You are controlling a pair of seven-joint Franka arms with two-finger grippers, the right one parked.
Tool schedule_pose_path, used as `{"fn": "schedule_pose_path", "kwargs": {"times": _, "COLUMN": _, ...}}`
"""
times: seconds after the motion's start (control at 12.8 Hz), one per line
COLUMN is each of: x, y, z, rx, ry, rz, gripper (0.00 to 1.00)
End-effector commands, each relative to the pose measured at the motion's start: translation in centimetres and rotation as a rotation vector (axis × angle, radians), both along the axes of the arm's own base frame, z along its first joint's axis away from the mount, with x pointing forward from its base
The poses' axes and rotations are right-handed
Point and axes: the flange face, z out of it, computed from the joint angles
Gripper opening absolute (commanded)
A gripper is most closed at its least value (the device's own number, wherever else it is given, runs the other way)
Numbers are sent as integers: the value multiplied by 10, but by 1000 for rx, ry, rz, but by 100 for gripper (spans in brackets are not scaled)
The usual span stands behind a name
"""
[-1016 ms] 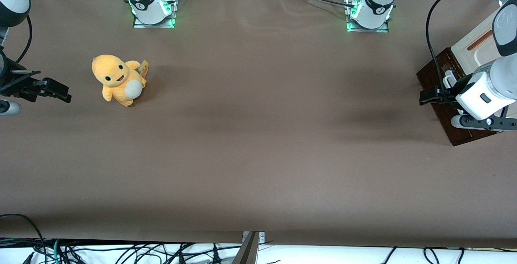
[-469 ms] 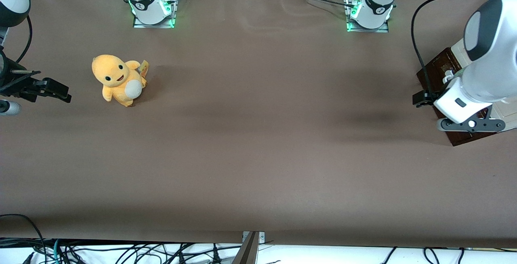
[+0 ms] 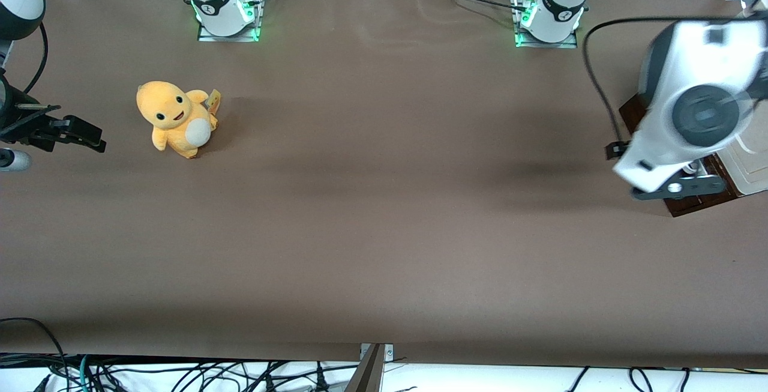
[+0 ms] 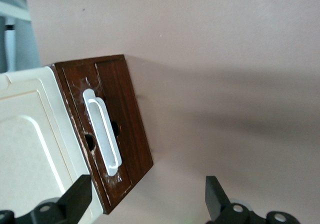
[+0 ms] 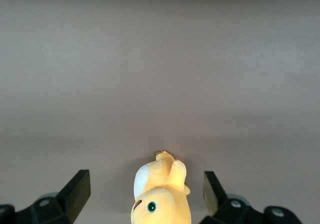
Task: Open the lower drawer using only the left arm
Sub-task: 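Raise and swing the left gripper toward the cabinet's drawer handles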
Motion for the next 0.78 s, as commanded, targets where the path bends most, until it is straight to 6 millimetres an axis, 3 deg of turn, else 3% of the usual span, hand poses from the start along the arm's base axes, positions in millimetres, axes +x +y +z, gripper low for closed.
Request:
{"fn": "schedule_pose_path", "kwargs": {"times": 0.0, "x": -2, "y": -4, "z": -19, "rx": 85, "ry": 2, "rz": 63, "gripper": 100}}
{"fn": "schedule_pose_path", "kwargs": {"times": 0.39, "x": -6, "y": -29, "z": -83, "rx": 268, "ry": -37, "rz": 172, "gripper": 100}}
{"fn": "schedule_pose_path", "kwargs": {"times": 0.7, "x": -13, "y": -23, "z": -136, "rx": 445, "ry": -48, "rz": 178, "gripper": 100}}
